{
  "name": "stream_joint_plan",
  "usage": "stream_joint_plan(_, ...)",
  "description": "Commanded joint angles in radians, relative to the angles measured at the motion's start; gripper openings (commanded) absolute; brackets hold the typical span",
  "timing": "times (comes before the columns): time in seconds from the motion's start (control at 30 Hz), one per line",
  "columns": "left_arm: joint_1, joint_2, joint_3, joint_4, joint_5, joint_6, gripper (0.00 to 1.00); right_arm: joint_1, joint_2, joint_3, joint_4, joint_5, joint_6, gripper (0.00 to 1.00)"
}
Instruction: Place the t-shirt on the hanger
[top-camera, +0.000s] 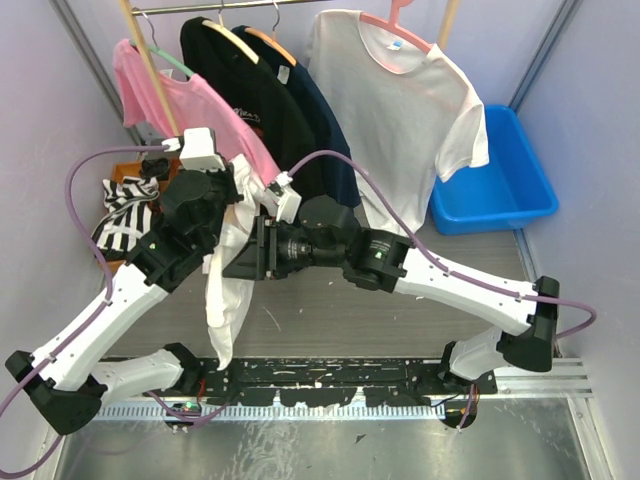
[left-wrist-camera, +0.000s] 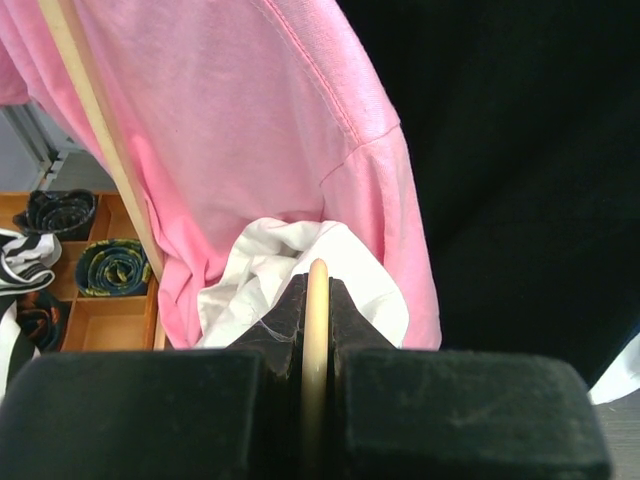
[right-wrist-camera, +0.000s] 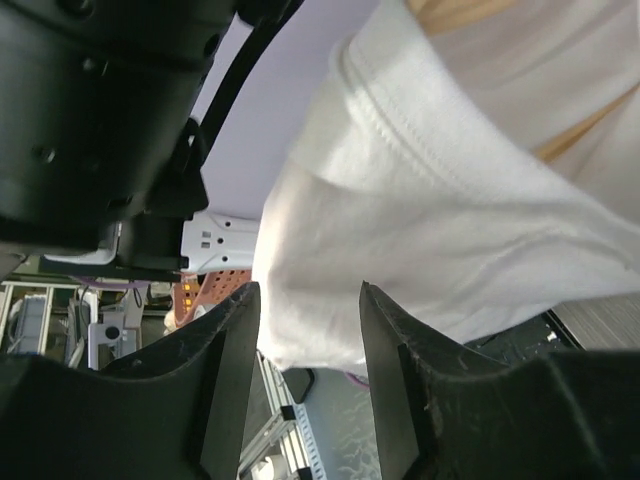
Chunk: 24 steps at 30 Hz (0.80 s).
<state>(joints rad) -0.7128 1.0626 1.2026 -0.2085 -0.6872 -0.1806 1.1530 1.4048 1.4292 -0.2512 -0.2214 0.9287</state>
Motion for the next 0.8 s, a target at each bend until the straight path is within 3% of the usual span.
stream_joint_plan(0.0, -0.005, -0.030, 0.049, 0.001, 0.017, -0.021, 0.00, 0.011, 0.034, 0.097, 0.086, 0.008, 0.010, 0.50)
stream_joint_plan(0.63, -0.005, -0.054, 0.049, -0.023, 0.008, -0.076, 0.00, 0.036, 0.135, 0.108, 0.225, 0.003, 0.103, 0.50)
stream_joint_plan(0.77, -0.004, -0.049, 0.070, -0.056, 0.018, -0.101, 0.00, 0.040, 0.150, 0.123, 0.225, 0.022, 0.106, 0.42)
